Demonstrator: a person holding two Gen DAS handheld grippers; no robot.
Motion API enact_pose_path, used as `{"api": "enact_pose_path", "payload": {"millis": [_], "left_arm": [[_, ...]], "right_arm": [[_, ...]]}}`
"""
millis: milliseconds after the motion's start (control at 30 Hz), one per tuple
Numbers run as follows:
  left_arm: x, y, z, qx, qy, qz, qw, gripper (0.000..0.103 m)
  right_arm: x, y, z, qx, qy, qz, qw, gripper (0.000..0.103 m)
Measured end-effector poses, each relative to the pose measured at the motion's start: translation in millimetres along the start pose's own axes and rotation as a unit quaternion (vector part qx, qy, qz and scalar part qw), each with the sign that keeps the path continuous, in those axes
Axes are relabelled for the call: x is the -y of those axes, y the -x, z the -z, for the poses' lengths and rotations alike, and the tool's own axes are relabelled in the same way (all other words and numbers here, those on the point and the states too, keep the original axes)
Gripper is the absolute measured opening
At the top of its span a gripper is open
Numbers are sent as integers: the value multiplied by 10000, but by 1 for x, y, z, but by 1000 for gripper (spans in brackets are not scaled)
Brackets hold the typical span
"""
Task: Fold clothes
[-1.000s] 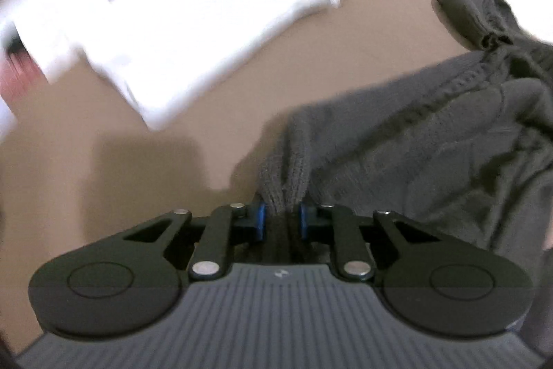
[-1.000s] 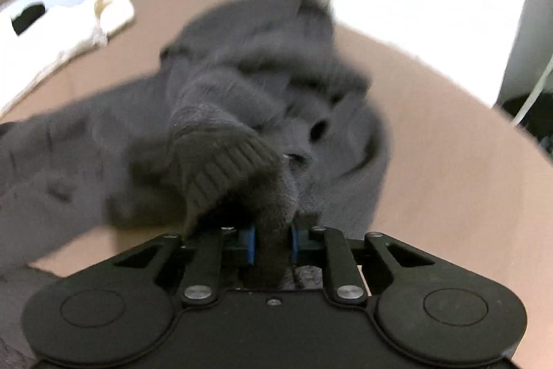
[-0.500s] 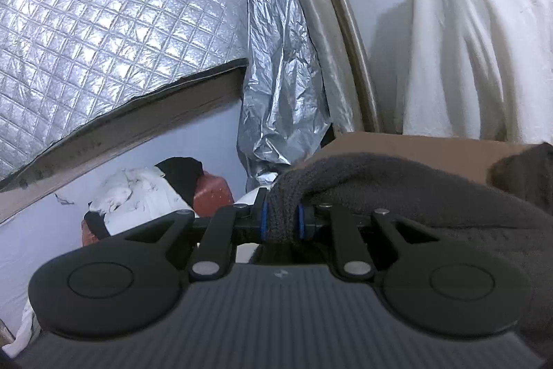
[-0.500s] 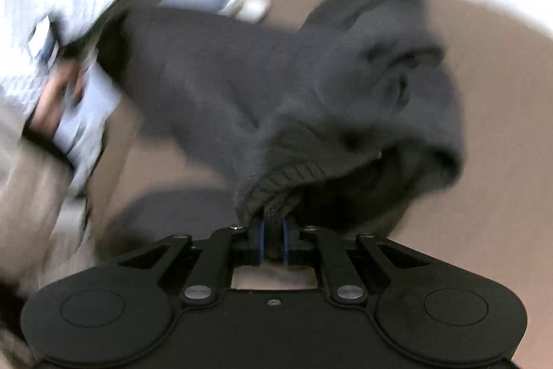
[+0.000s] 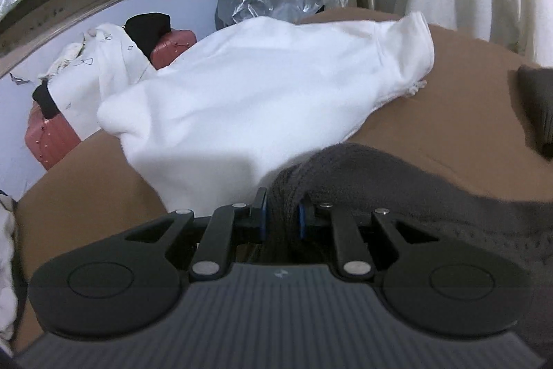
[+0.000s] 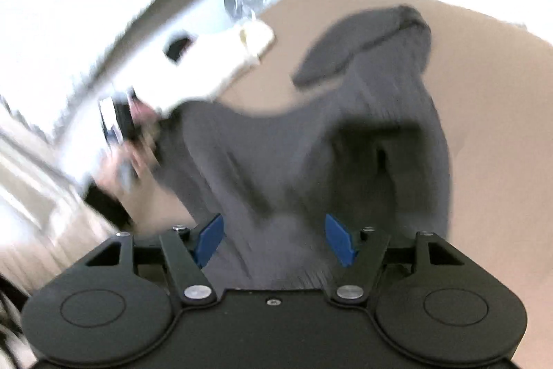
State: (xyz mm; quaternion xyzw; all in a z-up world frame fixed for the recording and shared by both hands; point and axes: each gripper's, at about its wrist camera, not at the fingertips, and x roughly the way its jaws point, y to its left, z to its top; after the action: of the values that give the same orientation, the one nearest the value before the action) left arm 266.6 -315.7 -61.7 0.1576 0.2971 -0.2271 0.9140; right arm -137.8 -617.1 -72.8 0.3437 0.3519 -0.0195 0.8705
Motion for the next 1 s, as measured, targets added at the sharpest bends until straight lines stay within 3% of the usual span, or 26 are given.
{"api": "enact_pose_path", "payload": {"millis": [33,100,267,400,433,467,500,533,567,633,767,867,900,967,1000], "left_arm": [[-1,-5,6,-73,47,21,10000,16],[1,-12,13,-112,46,22,9999,15],[15,-11,14,190,-428,-170,9988,15],[18,-15,14,261,-466,-8,9986,15],[20,-15,14,278,-521,23,9983,15],[22,-13,14,316,-600,23,9977,15],[23,-12,15,361,-678,15,9970,15],[23,-9,15,405,-721,31,9966,15],[21,-5,13,448,-678,77,9967,15],[14,3,7,530,-494,203,9972,15],[8,12,-45,880,-220,568,9943,15],[35,12,-94,1353,-248,501,9892,15],[44,12,-110,1509,-258,464,9871,17],[65,-2,-127,1499,-219,479,9873,46],[76,-16,-130,1173,-372,523,9910,86]], "right_arm": [[7,0,-14,141,-190,-98,9997,74],[16,-11,-31,300,-379,253,9985,81],[56,-67,-56,366,-800,1786,9800,81],[91,-99,-53,769,-1432,1953,9672,81],[98,-110,-53,807,-1473,1954,9662,77],[99,-118,-51,843,-1354,2032,9661,64],[98,-124,-51,831,-1060,2105,9683,24],[89,-120,-53,946,-695,2375,9643,10],[80,-115,-55,1059,-330,2640,9581,10],[61,-106,-58,1278,399,3151,9396,9],[39,-36,-84,2123,532,3986,8906,7],[37,20,-112,2809,267,4605,8416,7],[41,27,-118,2815,199,4740,8341,7],[50,41,-129,2820,61,5004,8186,17],[64,40,-135,2464,-142,5029,8284,34]]}}
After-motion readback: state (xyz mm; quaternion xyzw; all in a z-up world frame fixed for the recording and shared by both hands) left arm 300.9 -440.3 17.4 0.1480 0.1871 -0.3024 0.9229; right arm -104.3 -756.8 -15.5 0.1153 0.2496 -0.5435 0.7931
